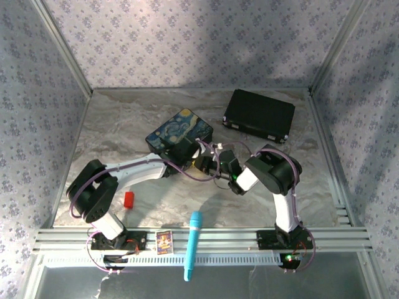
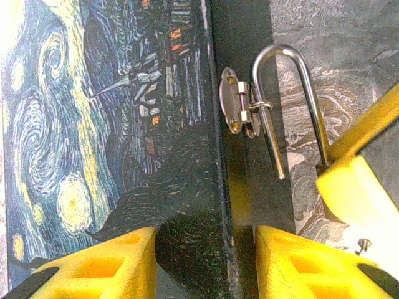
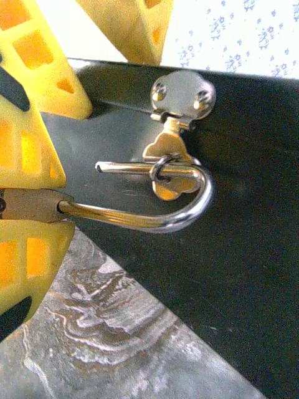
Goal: Unlock the padlock with the key
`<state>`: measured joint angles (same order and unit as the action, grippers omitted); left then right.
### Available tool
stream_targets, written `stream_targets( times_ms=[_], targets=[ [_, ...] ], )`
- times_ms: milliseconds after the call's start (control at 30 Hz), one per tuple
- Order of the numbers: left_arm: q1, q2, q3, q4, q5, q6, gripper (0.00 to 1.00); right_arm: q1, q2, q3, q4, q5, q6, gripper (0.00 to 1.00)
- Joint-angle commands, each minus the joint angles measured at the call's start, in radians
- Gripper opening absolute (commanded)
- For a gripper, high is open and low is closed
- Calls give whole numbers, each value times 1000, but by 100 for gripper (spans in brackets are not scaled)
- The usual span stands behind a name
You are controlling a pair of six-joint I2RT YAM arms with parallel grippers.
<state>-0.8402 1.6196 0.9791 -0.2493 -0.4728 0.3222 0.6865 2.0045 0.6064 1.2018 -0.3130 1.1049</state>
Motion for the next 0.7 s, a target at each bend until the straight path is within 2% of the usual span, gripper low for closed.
stream_targets(
  times_ms=[0,333,533,667],
  targets=[
    [-10,40,-66,-182,66,5,41,-47,-11,5,95,23,58,0],
    [-19,33,-62,-179,46,-7,42,-88,5,43,24,-56,77,0],
    [-17,2,-50,-169,19,-82,44,-92,0,12,-75,-120,44,0],
    [-17,-4,-34,-160,-55,-116,58,-106,-48,1,-272,-158,-28,0]
  ],
)
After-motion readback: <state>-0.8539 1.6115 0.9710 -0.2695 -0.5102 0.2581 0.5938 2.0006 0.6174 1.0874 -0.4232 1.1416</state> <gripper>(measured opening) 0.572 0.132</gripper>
